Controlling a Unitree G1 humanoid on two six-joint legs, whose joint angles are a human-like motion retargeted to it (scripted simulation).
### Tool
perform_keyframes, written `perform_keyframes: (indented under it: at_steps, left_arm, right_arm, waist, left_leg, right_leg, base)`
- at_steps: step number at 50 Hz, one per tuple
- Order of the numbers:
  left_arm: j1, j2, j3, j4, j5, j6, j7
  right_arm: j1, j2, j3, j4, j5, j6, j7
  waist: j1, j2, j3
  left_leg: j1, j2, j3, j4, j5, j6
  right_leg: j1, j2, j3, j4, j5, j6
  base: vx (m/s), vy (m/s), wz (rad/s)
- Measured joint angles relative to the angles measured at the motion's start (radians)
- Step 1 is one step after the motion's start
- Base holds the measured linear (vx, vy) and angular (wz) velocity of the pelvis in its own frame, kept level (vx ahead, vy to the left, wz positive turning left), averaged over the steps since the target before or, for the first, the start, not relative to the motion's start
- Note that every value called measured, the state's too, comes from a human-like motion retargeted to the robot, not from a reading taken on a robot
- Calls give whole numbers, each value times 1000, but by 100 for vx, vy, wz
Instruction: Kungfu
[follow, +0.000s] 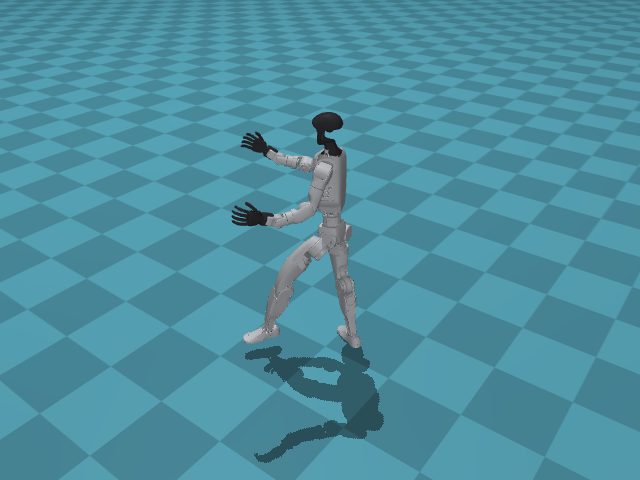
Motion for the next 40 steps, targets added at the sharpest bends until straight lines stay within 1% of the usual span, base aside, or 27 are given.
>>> perform_keyframes:
  at_steps: [2,3,5,8,9,10,12,13,15,17,18,20,21,22,23,25,27,28,30,31,32,33,35,36,37,38,40]
  left_arm:
    - [-109,66,-21,6,-28,38,0]
    - [-170,102,-39,18,-43,65,7]
    - [-273,163,-64,49,-69,117,15]
    - [-362,249,-72,87,-94,149,-3]
    - [-380,272,-75,94,-96,152,-11]
    - [-397,291,-77,99,-96,155,-21]
    - [-418,299,-65,110,-86,165,-50]
    - [-419,295,-60,112,-94,168,-58]
    - [-415,291,-71,107,-137,159,-60]
    - [-394,284,-118,107,-157,126,-68]
    - [-391,271,-146,115,-153,124,-77]
    - [-377,225,-159,147,-121,154,-116]
    - [-355,184,-147,169,-93,168,-157]
    - [-332,142,-136,193,-66,176,-203]
    - [-303,96,-128,220,-39,172,-257]
    - [-249,-4,-125,317,35,144,-348]
    - [-217,-116,-137,542,164,125,-367]
    - [-208,-163,-157,682,229,139,-362]
    - [-179,-205,-310,863,222,222,-462]
    - [-159,-213,-386,871,197,217,-496]
    - [-140,-235,-450,871,184,202,-487]
    - [-124,-284,-486,859,196,166,-392]
    - [-118,-399,-488,839,289,75,-163]
    - [-123,-419,-510,818,320,23,-125]
    - [-126,-435,-551,795,342,-20,-103]
    - [-122,-440,-632,771,345,-42,-115]
    - [-100,-418,-791,693,392,-39,-213]
  right_arm:
    - [-60,15,10,76,-2,2,-56]
    - [-93,19,12,106,-23,-14,-78]
    - [-144,43,6,141,-121,-48,-109]
    - [-195,83,5,147,-283,-72,-174]
    - [-201,87,8,139,-307,-75,-190]
    - [-205,88,10,127,-321,-77,-202]
    - [-194,93,7,85,-331,-88,-204]
    - [-194,99,18,71,-333,-98,-211]
    - [-194,92,43,49,-331,-120,-210]
    - [-157,65,44,22,-314,-95,-195]
    - [-121,56,33,-4,-305,-68,-181]
    - [-23,55,9,-60,-299,-4,-133]
    - [44,63,-3,-80,-314,32,-89]
    - [115,73,-19,-96,-340,65,-40]
    - [194,86,-43,-106,-387,94,17]
    - [367,136,-110,-99,-521,112,130]
    - [533,196,-152,2,-683,92,156]
    - [604,218,-162,93,-763,94,132]
    - [703,248,-186,332,-925,195,62]
    - [734,248,-214,476,-1028,292,52]
    - [762,242,-239,624,-1130,388,50]
    - [785,223,-254,779,-1230,482,63]
    - [854,180,-267,1024,-1387,663,85]
    - [958,167,-276,1024,-1456,746,107]
    - [1059,157,-282,1024,-1511,819,124]
    - [1157,154,-284,1024,-1536,875,130]
    - [1338,169,-305,1024,-1547,906,125]
  waist:
    - [-2,-15,-11]
    - [-9,-19,-18]
    - [-14,-17,-33]
    - [-44,-47,-59]
    - [-48,-63,-74]
    - [-48,-81,-90]
    - [-54,-96,-102]
    - [-34,-102,-87]
    - [-114,-48,-78]
    - [-181,-26,-87]
    - [-210,-16,-97]
    - [-282,-25,-95]
    - [-329,-30,-98]
    - [-373,-35,-97]
    - [-412,-39,-86]
    - [-461,-46,-50]
    - [-521,-55,-2]
    - [-550,-58,25]
    - [-637,-69,92]
    - [-685,-69,130]
    - [-723,-64,167]
    - [-742,-51,203]
    - [-760,-8,261]
    - [-773,6,283]
    - [-784,19,301]
    - [-791,30,308]
    - [-795,46,297]
  left_leg:
    - [27,-55,59,-68,-18,72]
    - [44,-82,75,-88,-10,88]
    - [93,-111,119,-100,94,49]
    - [142,-194,61,-80,-145,66]
    - [143,-226,38,-78,-200,87]
    - [139,-261,16,-79,-236,116]
    - [115,-275,-32,-42,-258,111]
    - [104,-272,-55,-20,-266,104]
    - [138,-255,-123,20,-313,78]
    - [161,-262,-176,32,-351,56]
    - [147,-249,-225,43,-352,44]
    - [121,-216,-310,104,-355,4]
    - [147,-254,-336,101,-373,10]
    - [177,-291,-362,94,-389,17]
    - [217,-324,-390,78,-403,26]
    - [288,-347,-440,48,-420,32]
    - [350,-374,-492,7,-413,47]
    - [379,-388,-512,-15,-409,54]
    - [448,-425,-558,-67,-403,68]
    - [485,-429,-584,-93,-401,71]
    - [519,-426,-603,-119,-400,76]
    - [549,-411,-610,-142,-401,85]
    - [583,-366,-607,-175,-406,93]
    - [594,-352,-609,-186,-408,91]
    - [603,-340,-614,-196,-410,88]
    - [607,-332,-625,-201,-411,83]
    - [594,-320,-650,-196,-413,71]
  right_leg:
    - [27,-13,-43,-6,9,33]
    - [41,-12,-69,-9,14,51]
    - [78,-6,-101,-9,31,92]
    - [122,-41,-111,0,76,150]
    - [135,-51,-119,2,102,163]
    - [146,-62,-128,5,132,173]
    - [165,-75,-112,34,239,177]
    - [170,-105,-58,64,304,175]
    - [184,-66,-4,132,408,117]
    - [158,7,104,181,318,169]
    - [116,88,215,207,257,193]
    - [43,246,416,266,134,200]
    - [36,217,430,267,105,200]
    - [26,181,430,273,74,185]
    - [8,131,402,285,40,140]
    - [-87,126,471,296,-3,47]
    - [-220,157,610,267,18,10]
    - [-281,149,649,226,88,-7]
    - [-385,102,657,119,342,-2]
    - [-437,73,601,69,452,-27]
    - [-491,59,562,21,523,-61]
    - [-549,73,557,-26,517,-114]
    - [-665,101,500,-104,399,-209]
    - [-704,107,435,-120,349,-231]
    - [-740,112,378,-130,303,-249]
    - [-767,114,336,-124,262,-258]
    - [-830,108,344,-76,253,-290]
  base:
    - [57,18,201]
    - [66,19,183]
    - [75,22,138]
    - [82,20,112]
    - [67,5,95]
    - [90,8,88]
    - [107,17,54]
    - [69,17,56]
    - [41,12,179]
    - [52,-11,229]
    - [63,-41,204]
    - [71,-48,201]
    - [74,-5,214]
    - [67,24,220]
    - [55,8,198]
    - [36,-14,157]
    - [15,-14,136]
    - [4,-4,126]
    - [-6,4,124]
    - [0,9,111]
    - [4,14,70]
    - [2,14,21]
    - [9,3,-26]
    - [16,-12,-17]
    - [14,-16,12]
    - [12,-19,31]
    - [15,-30,52]
